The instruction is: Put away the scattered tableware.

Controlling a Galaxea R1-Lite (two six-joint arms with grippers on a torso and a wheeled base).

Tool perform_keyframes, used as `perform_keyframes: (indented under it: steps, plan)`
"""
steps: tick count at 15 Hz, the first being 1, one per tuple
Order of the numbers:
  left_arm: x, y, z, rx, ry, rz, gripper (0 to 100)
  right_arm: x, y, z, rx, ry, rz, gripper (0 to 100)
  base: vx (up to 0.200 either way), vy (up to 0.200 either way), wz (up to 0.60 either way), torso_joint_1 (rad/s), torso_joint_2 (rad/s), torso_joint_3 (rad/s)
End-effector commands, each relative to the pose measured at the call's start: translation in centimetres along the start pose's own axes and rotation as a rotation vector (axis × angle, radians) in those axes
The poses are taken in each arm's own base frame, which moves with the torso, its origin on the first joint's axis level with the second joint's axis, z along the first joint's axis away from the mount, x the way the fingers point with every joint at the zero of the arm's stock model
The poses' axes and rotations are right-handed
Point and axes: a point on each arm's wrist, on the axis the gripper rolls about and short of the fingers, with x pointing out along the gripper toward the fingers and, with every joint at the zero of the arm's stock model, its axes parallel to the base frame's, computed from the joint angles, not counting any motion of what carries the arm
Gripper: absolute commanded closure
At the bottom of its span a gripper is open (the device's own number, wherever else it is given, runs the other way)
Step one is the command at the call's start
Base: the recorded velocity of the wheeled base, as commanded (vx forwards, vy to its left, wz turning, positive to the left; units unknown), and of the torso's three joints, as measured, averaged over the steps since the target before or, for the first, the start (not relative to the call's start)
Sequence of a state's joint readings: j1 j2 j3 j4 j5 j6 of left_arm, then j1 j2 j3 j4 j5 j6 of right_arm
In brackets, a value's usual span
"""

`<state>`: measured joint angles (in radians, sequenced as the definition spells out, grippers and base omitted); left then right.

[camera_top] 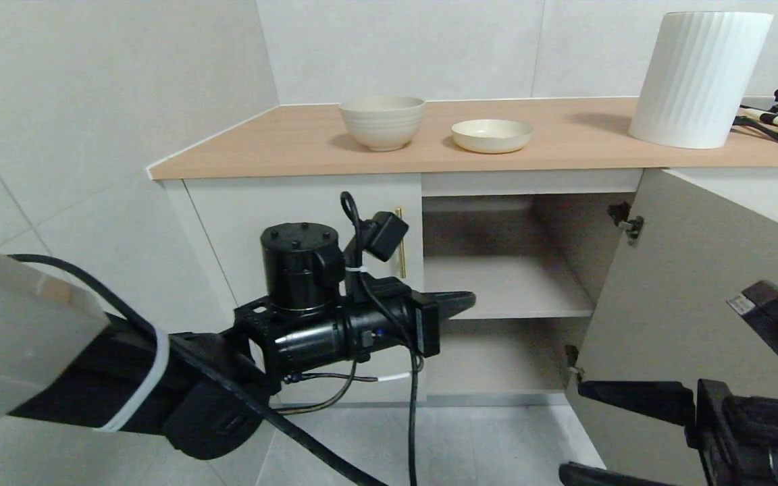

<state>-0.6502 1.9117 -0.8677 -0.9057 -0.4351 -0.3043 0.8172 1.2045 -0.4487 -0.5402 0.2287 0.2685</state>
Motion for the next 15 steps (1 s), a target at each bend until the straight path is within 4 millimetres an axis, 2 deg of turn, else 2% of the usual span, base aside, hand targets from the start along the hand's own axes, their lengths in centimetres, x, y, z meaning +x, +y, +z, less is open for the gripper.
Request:
perform_keyframes:
  steps: [1,3,5,7,8,9,10,11,15]
  plan:
    - [-6.2,-0.1,1.9,0.089,-0.031,0.199,100,2.3,-0.9,1.2,0.01,-0.012,-0.098,0,0.0,0.0,0.0,0.0,0.0,0.0]
    - [-9.2,-0.3,2.3,0.107,-0.03,0.373,100,3.4,-1.6,2.2,0.01,-0.035,-0.17,0,0.0,0.0,0.0,0.0,0.0,0.0]
    - [-11.3,-0.2,2.5,0.094,-0.038,0.465,100,4.2,-2.7,3.5,0.014,-0.055,-0.208,0,0.0,0.0,0.0,0.0,0.0,0.0]
    - [-14.7,-0.1,3.2,0.069,-0.046,0.553,100,5.9,-4.0,4.8,-0.021,-0.008,-0.266,0,0.0,0.0,0.0,0.0,0.0,0.0]
    - [-15.8,-0.1,3.4,0.054,-0.042,0.585,100,6.7,-4.6,5.9,-0.017,-0.002,-0.284,0,0.0,0.0,0.0,0.0,0.0,0.0]
    - [-15.9,-0.1,3.4,0.054,-0.042,0.586,100,6.7,-4.6,6.0,-0.019,-0.002,-0.286,0,0.0,0.0,0.0,0.0,0.0,0.0]
    - [-17.3,-0.3,3.6,0.028,-0.045,0.626,100,7.8,-5.4,7.4,0.0,0.023,-0.314,0,0.0,0.0,0.0,0.0,0.0,0.0]
    - [-17.5,-0.4,3.6,0.011,-0.051,0.628,0,8.1,-5.6,7.5,0.003,0.031,-0.319,0,0.0,0.0,0.0,0.0,0.0,0.0]
    - [-18.3,-0.7,4.5,-0.001,-0.097,0.642,0,7.7,-6.7,7.6,0.021,0.022,-0.378,0,0.0,0.0,0.0,0.0,0.0,0.0]
